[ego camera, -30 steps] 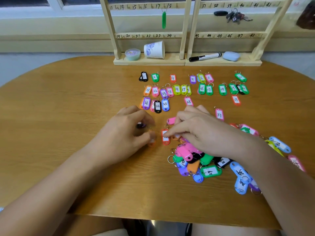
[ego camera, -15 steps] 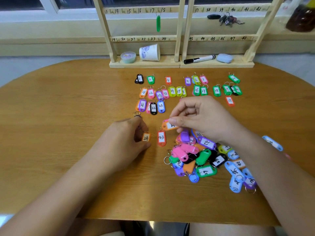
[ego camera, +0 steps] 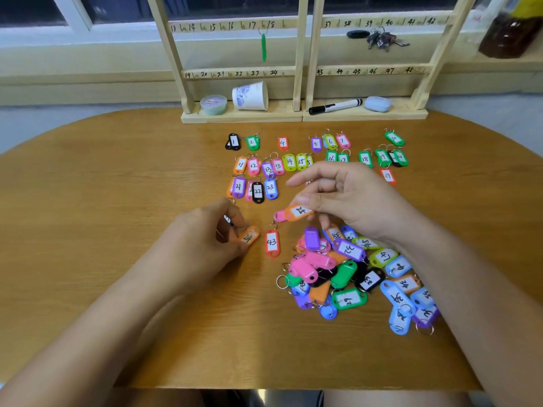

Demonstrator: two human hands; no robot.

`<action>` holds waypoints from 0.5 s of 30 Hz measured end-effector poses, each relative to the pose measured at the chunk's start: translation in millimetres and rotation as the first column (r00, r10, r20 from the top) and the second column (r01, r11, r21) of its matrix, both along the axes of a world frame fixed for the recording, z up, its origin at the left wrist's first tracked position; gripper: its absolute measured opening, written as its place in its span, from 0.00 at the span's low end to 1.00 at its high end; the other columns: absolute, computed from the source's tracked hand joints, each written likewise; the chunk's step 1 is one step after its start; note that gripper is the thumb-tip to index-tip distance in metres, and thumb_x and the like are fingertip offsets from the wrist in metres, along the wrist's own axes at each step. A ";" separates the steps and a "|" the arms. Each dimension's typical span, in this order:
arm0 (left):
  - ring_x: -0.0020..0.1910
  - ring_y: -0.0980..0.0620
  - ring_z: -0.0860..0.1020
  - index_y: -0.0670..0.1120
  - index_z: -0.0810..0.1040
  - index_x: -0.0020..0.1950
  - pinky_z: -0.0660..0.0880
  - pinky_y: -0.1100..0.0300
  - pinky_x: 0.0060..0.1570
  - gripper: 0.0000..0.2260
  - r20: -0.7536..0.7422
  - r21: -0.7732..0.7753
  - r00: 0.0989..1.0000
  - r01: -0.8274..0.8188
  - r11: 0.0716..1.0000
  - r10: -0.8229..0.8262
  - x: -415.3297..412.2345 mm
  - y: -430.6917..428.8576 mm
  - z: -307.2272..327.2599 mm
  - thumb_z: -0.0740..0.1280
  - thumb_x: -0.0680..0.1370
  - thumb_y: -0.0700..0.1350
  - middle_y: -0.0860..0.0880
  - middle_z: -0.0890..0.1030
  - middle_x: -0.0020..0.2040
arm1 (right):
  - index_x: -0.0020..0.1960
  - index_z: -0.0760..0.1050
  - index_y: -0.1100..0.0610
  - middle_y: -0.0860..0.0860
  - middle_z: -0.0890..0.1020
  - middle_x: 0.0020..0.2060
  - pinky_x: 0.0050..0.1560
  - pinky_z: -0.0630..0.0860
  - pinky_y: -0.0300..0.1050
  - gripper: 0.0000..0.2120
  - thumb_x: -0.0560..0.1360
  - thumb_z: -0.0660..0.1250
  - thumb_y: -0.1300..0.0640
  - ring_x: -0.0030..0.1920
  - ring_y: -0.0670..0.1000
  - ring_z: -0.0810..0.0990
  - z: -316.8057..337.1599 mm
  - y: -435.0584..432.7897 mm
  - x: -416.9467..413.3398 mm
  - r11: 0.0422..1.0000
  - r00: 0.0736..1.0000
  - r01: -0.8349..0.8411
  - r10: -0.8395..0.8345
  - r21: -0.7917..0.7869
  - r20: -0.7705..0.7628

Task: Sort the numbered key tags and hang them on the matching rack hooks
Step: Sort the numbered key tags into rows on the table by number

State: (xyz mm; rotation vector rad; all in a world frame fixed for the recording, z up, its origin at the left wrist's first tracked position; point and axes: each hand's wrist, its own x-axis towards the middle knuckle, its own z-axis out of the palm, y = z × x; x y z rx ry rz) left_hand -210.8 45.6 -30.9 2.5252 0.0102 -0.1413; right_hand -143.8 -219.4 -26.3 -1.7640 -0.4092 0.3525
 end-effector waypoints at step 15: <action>0.35 0.53 0.78 0.40 0.86 0.50 0.73 0.65 0.34 0.12 -0.168 -0.675 0.981 -0.045 0.737 -0.094 42.0 -46.1 13.0 0.80 0.72 0.47 0.36 0.84 0.42 | 0.62 0.80 0.54 0.57 0.84 0.47 0.43 0.82 0.48 0.25 0.69 0.83 0.65 0.40 0.54 0.78 -3.0 -2.9 9.5 0.981 0.973 0.118 -0.145 0.155 0.178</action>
